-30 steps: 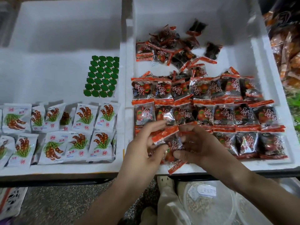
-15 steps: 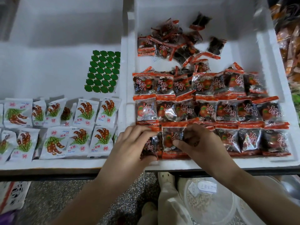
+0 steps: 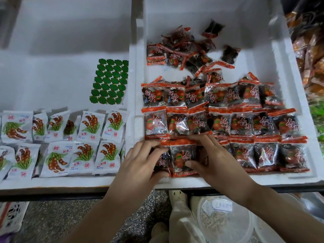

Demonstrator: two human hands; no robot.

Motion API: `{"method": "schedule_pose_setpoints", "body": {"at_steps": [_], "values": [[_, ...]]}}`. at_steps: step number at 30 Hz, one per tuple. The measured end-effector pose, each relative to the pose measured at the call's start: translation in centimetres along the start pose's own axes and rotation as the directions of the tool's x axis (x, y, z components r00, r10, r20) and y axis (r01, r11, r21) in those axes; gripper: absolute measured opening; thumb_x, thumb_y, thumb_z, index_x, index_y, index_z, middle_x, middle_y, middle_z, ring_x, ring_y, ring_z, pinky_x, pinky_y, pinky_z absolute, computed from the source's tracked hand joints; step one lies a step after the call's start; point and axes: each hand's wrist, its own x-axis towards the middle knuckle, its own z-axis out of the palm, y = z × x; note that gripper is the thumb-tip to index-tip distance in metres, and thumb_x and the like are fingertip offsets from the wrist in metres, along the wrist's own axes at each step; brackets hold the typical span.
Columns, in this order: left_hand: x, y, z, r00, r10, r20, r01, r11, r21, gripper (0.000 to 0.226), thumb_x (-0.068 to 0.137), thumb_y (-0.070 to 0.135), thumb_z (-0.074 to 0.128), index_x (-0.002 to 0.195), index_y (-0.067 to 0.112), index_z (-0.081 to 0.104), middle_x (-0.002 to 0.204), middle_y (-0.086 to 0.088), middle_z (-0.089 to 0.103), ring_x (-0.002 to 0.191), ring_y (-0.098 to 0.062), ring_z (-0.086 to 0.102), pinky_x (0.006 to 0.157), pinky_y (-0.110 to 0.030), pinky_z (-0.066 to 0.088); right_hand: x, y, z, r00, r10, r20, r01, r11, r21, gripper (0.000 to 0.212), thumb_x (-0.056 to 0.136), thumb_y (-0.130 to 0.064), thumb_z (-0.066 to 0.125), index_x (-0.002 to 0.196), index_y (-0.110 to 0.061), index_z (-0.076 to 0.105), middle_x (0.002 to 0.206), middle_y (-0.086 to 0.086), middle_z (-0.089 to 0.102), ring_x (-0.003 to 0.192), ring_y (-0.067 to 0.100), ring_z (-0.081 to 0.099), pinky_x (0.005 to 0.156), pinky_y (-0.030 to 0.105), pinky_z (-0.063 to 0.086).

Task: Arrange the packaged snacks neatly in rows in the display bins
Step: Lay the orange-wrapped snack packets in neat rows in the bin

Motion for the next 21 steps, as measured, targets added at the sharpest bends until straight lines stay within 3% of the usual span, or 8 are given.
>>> {"method": "schedule_pose_setpoints", "body": {"at_steps": [6,9,13,17,19,21], "values": [[0.6,0.4,-0.8,1.0,-0.002,0.028,0.0,0.998,0.069,0.045,0.087,0.057,0.036,0.122,0.03,0.047,0.121,0.012,0.049,0.113,-0.007,0.04,0.092,-0.026,0.034,-0.3,0.3,-0.7,0.999,0.01,0.03,-0.009,0.999,-0.048,0.06,0.086,-0.038,0.062,0.137,-0.036,0.031,0.119,-0.021,0.034,0.076,0.004,0.054,0.07,0.023,0.047],[1.8,0.8,-1.7,1.0,0.0,-0.009,0.001,0.999,0.051,0.041,0.089,0.054,0.035,0.121,0.031,0.046,0.119,0.013,0.048,0.111,-0.005,0.04,0.094,-0.02,0.032,-0.3,0.4,-1.5,1.0,-0.012,0.019,0.014,0.997,-0.078,0.054,0.087,-0.041,0.059,0.134,-0.036,0.033,0.112,-0.027,0.029,0.076,0.005,0.054,0.063,0.019,0.045],[5.8,0.5,-3.4,0.996,0.049,-0.073,-0.045,0.998,0.051,0.041,0.092,0.049,0.034,0.123,0.027,0.049,0.12,0.008,0.05,0.113,-0.005,0.038,0.096,-0.026,0.031,1.4,0.6,-3.9,0.995,-0.063,-0.072,0.059,0.996,-0.065,0.045,0.086,-0.042,0.054,0.127,-0.028,0.045,0.108,-0.027,0.039,0.073,0.003,0.059,0.069,0.016,0.049],[12.3,0.2,-5.4,0.996,0.001,-0.085,-0.009,0.995,-0.095,0.041,0.094,0.042,0.041,0.131,0.024,0.048,0.126,0.013,0.041,0.118,0.001,0.031,0.103,-0.02,0.018,6.8,1.9,-7.1,0.978,-0.066,-0.2,0.057,0.997,-0.047,0.028,0.089,-0.026,0.056,0.117,-0.025,0.054,0.105,-0.017,0.052,0.076,0.004,0.061,0.076,0.013,0.051],[15.8,-0.5,-5.2,0.997,-0.058,-0.052,0.047,0.982,-0.18,0.038,0.095,0.037,0.046,0.131,0.025,0.048,0.13,0.011,0.041,0.121,-0.005,0.036,0.101,-0.017,0.021,10.4,2.8,-8.6,0.973,-0.065,-0.221,0.056,0.997,-0.047,0.025,0.091,-0.016,0.058,0.115,-0.022,0.058,0.104,-0.009,0.059,0.082,0.005,0.061,0.079,0.013,0.049],[19.0,-1.1,-4.6,0.996,-0.084,-0.03,0.073,0.959,-0.274,0.035,0.095,0.031,0.052,0.128,0.021,0.051,0.134,0.004,0.044,0.123,-0.013,0.042,0.105,-0.024,0.029,14.2,3.9,-9.7,0.978,-0.051,-0.201,0.04,0.998,-0.058,0.024,0.091,-0.014,0.059,0.114,-0.017,0.062,0.107,-0.003,0.064,0.092,0.01,0.061,0.083,0.016,0.046]]}}
